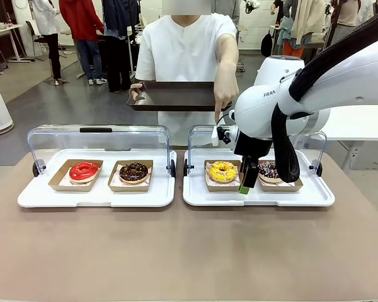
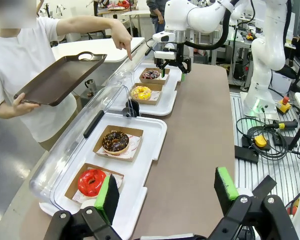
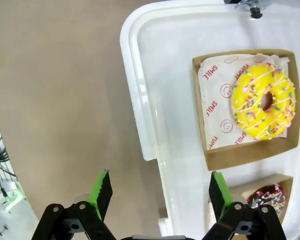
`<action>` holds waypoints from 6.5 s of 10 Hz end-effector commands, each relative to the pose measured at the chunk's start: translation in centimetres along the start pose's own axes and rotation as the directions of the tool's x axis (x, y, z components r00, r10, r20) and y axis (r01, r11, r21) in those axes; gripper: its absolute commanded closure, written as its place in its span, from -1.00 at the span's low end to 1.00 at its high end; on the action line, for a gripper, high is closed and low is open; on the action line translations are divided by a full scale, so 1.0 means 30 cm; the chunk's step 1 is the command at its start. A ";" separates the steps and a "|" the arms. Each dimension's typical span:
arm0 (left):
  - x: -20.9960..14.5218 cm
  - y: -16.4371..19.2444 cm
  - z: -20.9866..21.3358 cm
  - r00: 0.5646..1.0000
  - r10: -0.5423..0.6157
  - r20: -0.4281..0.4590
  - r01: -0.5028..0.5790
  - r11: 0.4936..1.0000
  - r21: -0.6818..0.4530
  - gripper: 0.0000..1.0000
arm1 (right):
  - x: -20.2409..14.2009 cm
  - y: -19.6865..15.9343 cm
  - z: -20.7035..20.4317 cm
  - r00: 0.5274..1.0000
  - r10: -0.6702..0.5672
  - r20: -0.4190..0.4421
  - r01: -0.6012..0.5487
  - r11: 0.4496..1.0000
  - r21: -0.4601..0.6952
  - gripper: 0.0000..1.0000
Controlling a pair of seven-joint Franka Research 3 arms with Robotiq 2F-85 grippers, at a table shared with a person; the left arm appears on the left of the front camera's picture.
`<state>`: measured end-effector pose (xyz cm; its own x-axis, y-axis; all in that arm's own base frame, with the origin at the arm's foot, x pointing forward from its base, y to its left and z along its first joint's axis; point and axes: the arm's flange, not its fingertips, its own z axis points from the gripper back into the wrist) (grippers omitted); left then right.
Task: Provide the desired donut to the person.
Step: Pick up and lift the Paper togo box containing the Donut pointed at by the person.
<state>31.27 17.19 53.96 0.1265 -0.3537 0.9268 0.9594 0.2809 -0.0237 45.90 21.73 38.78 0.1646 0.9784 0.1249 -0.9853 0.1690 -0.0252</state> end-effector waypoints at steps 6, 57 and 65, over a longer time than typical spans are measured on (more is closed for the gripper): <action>0.001 -0.002 0.002 1.000 -0.006 0.010 0.006 1.000 0.002 -1.00 | 0.033 -0.047 -0.087 0.996 0.083 -0.041 -0.085 0.996 -0.027 -1.00; 0.001 -0.002 0.002 1.000 -0.006 0.010 0.006 1.000 0.002 -1.00 | 0.322 0.376 0.699 0.973 0.154 -0.170 -0.152 0.988 0.020 1.00; 0.001 -0.002 0.002 1.000 -0.006 0.010 0.006 1.000 0.002 -1.00 | 0.385 0.330 0.801 0.980 0.149 -0.135 -0.149 0.989 0.005 1.00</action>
<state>31.30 17.17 53.93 0.1274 -0.3540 0.9265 0.9597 0.2799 -0.0251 37.29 32.11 63.92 0.0098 0.9998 -0.0147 -0.9994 0.0093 -0.0333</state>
